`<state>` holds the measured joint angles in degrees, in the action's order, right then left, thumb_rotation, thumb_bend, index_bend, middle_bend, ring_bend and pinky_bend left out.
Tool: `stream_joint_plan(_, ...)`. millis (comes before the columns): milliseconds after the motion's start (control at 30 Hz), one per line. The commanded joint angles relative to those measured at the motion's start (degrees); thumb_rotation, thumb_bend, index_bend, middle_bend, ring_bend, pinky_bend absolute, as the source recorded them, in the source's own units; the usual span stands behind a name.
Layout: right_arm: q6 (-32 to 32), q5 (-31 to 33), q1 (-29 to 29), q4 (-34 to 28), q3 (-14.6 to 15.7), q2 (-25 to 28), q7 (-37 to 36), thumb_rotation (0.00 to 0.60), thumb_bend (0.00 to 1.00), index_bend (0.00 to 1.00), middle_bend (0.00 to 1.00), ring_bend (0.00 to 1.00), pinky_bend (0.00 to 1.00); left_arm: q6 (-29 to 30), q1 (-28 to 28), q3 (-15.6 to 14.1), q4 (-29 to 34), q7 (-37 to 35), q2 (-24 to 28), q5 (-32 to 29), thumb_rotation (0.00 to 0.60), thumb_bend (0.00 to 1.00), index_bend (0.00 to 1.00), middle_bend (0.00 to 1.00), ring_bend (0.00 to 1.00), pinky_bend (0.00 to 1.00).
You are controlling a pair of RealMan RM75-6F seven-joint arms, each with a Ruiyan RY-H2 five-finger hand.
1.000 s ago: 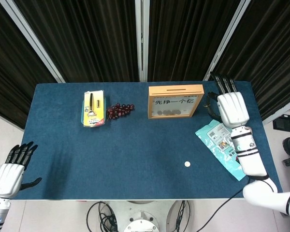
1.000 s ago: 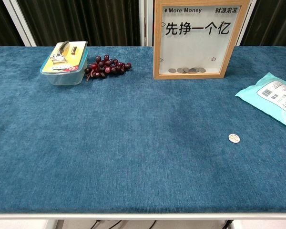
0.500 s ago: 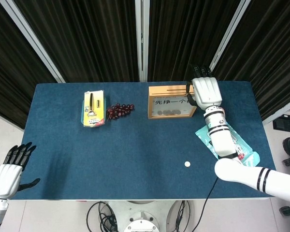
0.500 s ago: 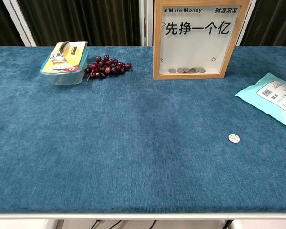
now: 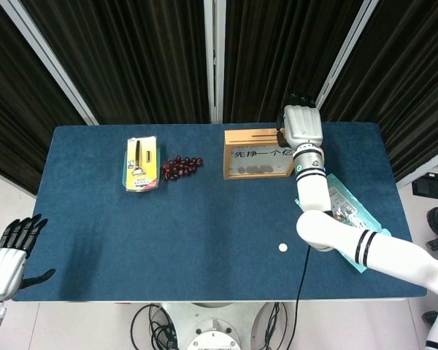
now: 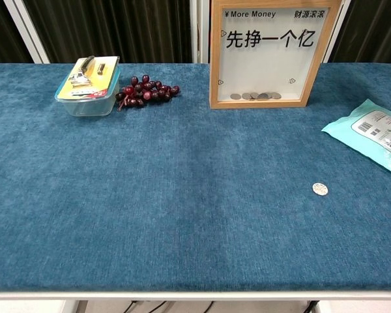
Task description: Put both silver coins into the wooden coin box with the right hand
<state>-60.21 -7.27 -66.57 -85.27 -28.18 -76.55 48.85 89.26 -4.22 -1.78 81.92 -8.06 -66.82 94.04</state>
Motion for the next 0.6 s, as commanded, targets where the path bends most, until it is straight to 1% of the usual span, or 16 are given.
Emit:
stream_joint_plan(33,0.20,-0.01,-0.52,0.79,0.96,-0.46,0.38,0.600,0.44,0.79,0.05,0.00,0.00,-0.23,-0.11,-0.01,-0.16,-0.12,-0.07,-0.05,0.600,0.01,0.00,0.00,0.00,0.00)
stream_joint_plan(267,0.73,0.67,-1.35,2.79,2.18,-1.87,0.03,0.600,0.44,0.79,0.05,0.00,0.00,-0.56,-0.33,0.11,-0.48,-0.44,-0.22,-0.25,0.600,0.01,0.00,0.00,0.00,0.00)
stream_joint_plan(400,0.81,1.90,-1.75,3.79,2.20,-2.46,-0.17,0.600,0.44,0.79,0.05,0.00,0.00,-0.79,-0.35,0.11,-0.79,-0.87,-0.21,-0.51,0.600,0.01,0.00,0.00,0.00,0.00)
stream_joint_plan(600,0.97,1.92,-2.17,5.04,2.49,-3.05,-0.47,0.600,0.44,0.79,0.05,0.00,0.00,-0.98,-0.49,0.27,-1.37,-1.50,-0.43,-0.77,0.600,0.01,0.00,0.00,0.00,0.00)
